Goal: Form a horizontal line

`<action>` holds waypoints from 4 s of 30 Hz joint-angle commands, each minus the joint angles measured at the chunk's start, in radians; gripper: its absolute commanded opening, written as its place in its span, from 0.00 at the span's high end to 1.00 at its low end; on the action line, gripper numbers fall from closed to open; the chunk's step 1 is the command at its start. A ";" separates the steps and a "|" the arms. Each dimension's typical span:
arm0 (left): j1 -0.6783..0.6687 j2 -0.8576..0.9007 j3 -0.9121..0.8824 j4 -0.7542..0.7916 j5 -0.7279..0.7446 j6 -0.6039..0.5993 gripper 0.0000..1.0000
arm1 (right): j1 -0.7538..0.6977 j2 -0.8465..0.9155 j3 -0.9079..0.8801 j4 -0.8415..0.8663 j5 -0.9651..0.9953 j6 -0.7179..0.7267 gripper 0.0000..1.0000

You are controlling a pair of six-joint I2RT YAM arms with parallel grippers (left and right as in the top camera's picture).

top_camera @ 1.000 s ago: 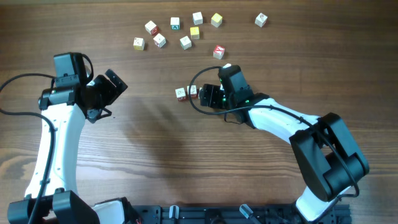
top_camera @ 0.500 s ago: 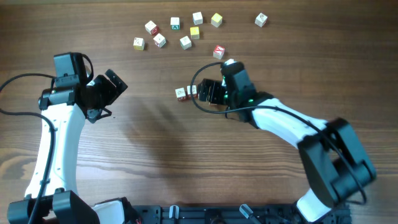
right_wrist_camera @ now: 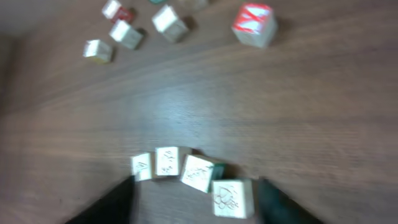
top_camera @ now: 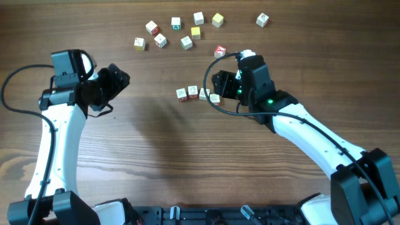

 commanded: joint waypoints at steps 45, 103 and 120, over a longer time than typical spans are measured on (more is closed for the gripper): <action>-0.304 0.760 0.480 0.481 -0.167 0.354 0.18 | -0.163 0.153 -0.006 -0.185 0.162 0.120 0.00; -0.305 0.482 0.481 0.198 -0.275 0.399 0.87 | -0.162 0.153 -0.006 -0.196 0.083 0.119 0.00; -0.305 0.428 0.353 -0.288 -0.083 0.612 0.93 | -0.163 0.154 -0.006 -0.235 0.084 0.015 0.00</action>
